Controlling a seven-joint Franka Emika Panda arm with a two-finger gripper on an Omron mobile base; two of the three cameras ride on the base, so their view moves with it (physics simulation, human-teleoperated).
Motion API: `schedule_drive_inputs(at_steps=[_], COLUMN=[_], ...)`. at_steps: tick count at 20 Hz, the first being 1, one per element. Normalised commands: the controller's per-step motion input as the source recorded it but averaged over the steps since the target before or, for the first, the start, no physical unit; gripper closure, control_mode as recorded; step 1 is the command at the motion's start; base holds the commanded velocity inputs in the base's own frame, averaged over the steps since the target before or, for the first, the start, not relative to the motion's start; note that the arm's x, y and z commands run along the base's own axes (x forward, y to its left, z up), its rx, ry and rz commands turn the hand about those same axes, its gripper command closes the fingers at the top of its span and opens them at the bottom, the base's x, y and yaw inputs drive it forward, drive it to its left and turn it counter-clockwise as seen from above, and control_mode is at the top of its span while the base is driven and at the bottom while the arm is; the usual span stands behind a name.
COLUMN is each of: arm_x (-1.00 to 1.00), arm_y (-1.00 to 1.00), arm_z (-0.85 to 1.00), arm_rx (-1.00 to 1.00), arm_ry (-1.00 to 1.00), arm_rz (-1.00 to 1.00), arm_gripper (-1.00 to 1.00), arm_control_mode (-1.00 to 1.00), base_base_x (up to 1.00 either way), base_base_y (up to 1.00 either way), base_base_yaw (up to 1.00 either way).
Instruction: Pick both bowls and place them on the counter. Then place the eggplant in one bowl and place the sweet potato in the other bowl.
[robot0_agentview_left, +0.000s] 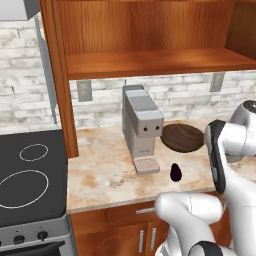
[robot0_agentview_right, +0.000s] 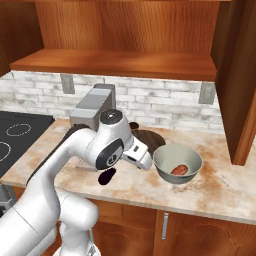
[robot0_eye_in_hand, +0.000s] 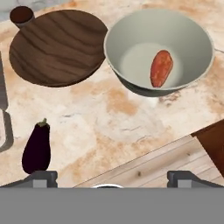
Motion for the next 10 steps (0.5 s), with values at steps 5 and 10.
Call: schedule_drive_inputs(at_steps=[5,10], arm_x=[-0.2,-0.06], arm_y=[0.51,0.51], arm_z=[0.02,0.0], arm_rx=[-0.04,-0.01], arm_ry=[0.0,-0.02], arm_rz=[0.0,0.01], arm_gripper=[-1.0,-1.0], arm_control_mode=[-1.0,-1.0], base_base_x=[0.0,0.0], base_base_y=[0.0,0.0], base_base_yaw=[0.0,0.0])
